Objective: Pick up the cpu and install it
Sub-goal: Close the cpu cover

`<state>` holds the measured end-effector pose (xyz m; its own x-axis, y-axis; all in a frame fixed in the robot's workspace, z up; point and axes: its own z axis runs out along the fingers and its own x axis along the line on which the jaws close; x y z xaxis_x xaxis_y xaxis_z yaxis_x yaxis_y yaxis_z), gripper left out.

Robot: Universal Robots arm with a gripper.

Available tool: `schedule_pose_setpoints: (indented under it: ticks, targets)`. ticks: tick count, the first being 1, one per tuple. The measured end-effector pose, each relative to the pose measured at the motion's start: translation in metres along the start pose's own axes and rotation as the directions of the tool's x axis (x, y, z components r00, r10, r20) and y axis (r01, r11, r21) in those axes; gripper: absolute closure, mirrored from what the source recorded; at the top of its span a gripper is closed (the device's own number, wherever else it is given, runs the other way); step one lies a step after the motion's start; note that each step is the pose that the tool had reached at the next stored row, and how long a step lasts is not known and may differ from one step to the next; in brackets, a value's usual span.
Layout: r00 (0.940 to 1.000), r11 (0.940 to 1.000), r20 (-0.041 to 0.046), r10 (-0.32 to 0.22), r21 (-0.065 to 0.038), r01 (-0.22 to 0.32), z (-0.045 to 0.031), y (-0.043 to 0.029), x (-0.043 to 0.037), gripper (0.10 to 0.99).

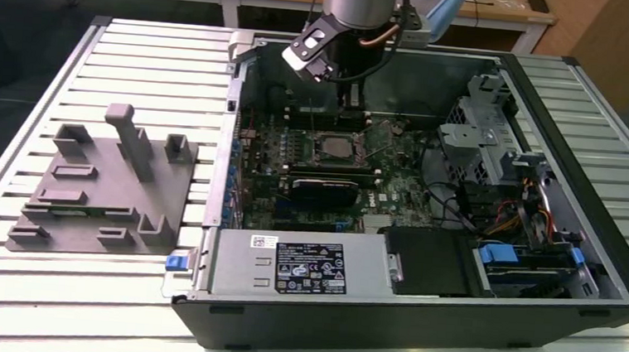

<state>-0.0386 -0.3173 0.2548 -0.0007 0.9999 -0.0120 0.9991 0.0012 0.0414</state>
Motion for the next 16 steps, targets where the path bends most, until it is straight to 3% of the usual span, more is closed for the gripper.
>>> schedule_pose_setpoints:
  ticks: [7, 16]
  targets:
    - [1.0000, 1.0000, 0.0003, 0.000, 0.000, 0.000, -0.0004, 0.0041, 0.0000, 0.980]
    - [1.0000, 1.0000, -0.0001, 0.000, 0.000, 0.000, -0.0108, 0.0046, -0.0001, 0.980]
